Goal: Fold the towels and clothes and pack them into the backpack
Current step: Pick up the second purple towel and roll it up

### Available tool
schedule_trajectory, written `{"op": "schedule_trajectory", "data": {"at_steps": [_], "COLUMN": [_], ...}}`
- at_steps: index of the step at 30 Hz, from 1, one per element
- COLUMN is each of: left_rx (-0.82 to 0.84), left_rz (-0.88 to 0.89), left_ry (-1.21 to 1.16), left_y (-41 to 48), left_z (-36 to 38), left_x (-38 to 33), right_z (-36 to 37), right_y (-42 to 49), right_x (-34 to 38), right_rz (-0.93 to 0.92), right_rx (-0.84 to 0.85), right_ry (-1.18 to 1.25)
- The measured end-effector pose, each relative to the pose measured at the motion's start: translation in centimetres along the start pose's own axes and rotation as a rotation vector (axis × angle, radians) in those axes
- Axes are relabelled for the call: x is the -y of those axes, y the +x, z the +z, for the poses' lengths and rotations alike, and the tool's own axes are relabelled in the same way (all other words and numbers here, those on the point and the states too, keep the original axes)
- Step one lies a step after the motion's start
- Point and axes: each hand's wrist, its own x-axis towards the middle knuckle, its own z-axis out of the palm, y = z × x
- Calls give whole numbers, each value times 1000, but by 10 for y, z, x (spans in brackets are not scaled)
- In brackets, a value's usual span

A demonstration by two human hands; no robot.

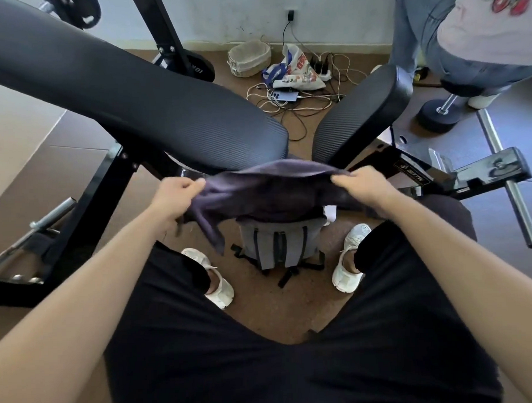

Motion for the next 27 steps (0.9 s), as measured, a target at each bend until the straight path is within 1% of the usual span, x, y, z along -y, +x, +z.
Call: {"op": "schedule_trajectory", "data": {"at_steps": [1,3,5,7,10,13,15,17,21,24,27], "left_rx": [83,157,204,265,331,430,448,403,299,296,308], "left_rz": [-57,-142,-160,-171,-235,-268,-279,-299,-333,-350,-350], "left_ry": [-118,-332,-478,-593,-786,-977,-1025,-1026,-982,-990,-1029], "left_y": [-6,-24,-42,-61,-88,-101,-101,-97,-90,-89,-92], "left_z": [11,31,49,67,92,116,120,121,122,119,117], "left_x": [3,0,-11,-23,-34,-36,-37,-36,-30,-31,-35], "right_z": [8,24,40,54,61,67,73,78,81,84,88], "right_y": [-3,-11,-21,-31,-48,-60,-67,-72,-75,-72,-73], "right_x": [-3,-6,-9,-9,0,0,-4,-4,3,0,0], "right_rz": [40,68,88,96,70,-70,-153,-185,-166,-159,-158], "right_rx": [86,162,201,293,379,431,460,446,436,431,472], "right_ry": [84,196,291,458,646,654,591,541,560,573,595]}}
